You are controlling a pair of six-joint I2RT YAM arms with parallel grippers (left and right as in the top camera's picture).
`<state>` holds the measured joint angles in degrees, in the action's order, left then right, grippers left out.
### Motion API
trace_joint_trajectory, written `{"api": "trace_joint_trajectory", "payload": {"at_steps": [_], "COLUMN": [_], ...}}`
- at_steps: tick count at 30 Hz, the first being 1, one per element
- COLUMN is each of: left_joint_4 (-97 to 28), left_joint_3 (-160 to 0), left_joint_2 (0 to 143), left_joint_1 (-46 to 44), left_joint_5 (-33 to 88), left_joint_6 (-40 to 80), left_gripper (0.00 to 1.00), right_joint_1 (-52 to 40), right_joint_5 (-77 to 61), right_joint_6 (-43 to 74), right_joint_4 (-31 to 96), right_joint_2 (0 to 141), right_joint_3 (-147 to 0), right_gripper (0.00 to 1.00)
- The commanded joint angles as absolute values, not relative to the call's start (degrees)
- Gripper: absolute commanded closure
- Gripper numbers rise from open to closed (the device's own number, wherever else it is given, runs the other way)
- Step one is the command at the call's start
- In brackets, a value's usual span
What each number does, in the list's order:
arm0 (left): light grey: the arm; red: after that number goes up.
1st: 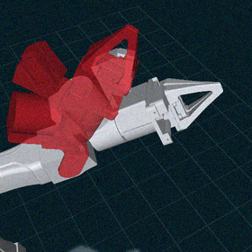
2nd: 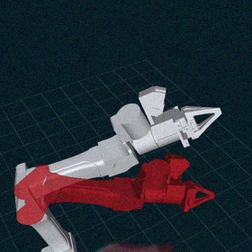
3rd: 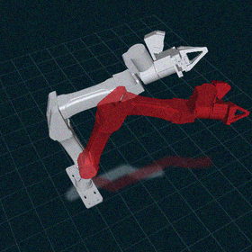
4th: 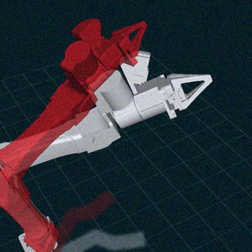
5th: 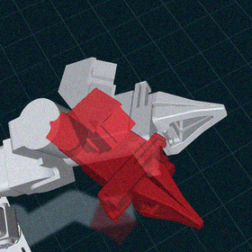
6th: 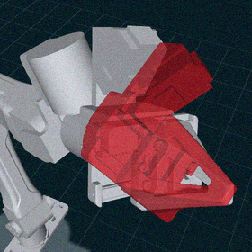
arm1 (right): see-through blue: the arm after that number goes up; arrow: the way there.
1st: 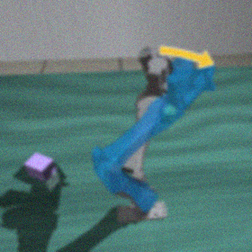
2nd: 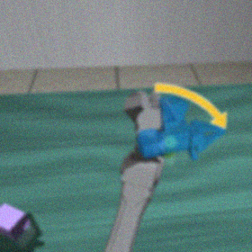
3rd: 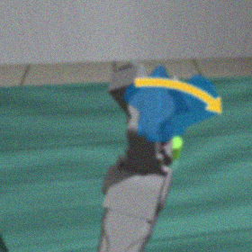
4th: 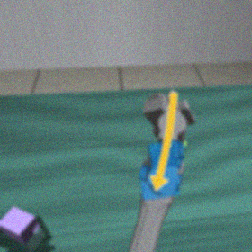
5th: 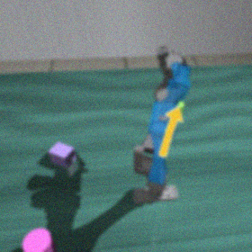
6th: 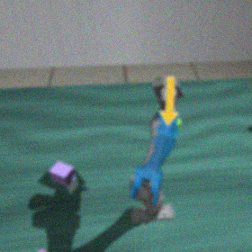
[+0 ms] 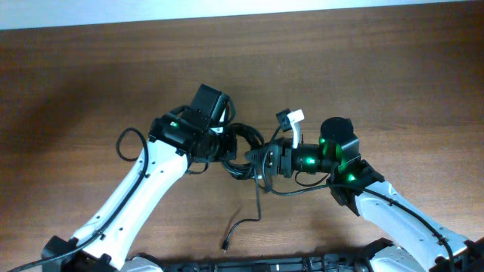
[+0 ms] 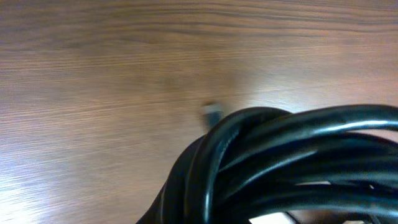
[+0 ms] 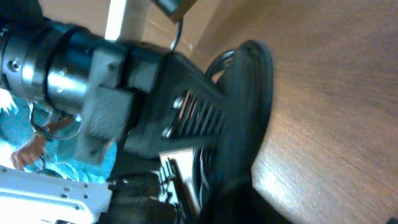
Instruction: Untangle cables
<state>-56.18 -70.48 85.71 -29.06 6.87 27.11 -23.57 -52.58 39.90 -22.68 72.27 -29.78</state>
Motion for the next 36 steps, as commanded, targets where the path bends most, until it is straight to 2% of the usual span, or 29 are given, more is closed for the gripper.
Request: {"api": "trace_joint_trajectory", "payload": {"at_steps": [1, 2, 3, 6, 18, 36], "left_joint_4": [-57.39, -57.58, -57.58, -57.58, -57.56, -60.66], "left_joint_3": [-70.13, -70.13, -70.13, -70.13, -70.13, -70.11], "left_joint_2": [84.66, 83.57, 82.06, 79.81, 75.22, 61.14], "left_joint_1": [-26.85, -25.71, -23.97, -20.40, -10.11, -9.89], "left_joint_5": [-2.85, -2.87, -2.87, -2.85, -2.98, -2.85], "left_joint_6": [25.34, 25.12, 25.15, 25.17, 27.88, 29.50], "left_gripper": [1.00, 1.00, 1.00, 1.00, 1.00, 1.00], "right_joint_1": [-23.55, -23.55, -23.55, -23.55, -23.55, -23.55], "right_joint_5": [-48.62, -45.43, -41.67, -36.67, -36.53, -36.53], "right_joint_6": [35.77, 35.77, 35.79, 35.79, 35.79, 35.81], "right_joint_4": [-17.28, -13.76, -10.15, -5.13, -4.69, -4.69], "right_joint_2": [71.83, 71.83, 71.83, 71.83, 71.83, 71.83], "right_joint_3": [-30.22, -30.22, -30.22, -30.22, -30.22, -30.22], "right_gripper": [0.12, 0.02, 0.01, 0.01, 0.01, 0.01]}}
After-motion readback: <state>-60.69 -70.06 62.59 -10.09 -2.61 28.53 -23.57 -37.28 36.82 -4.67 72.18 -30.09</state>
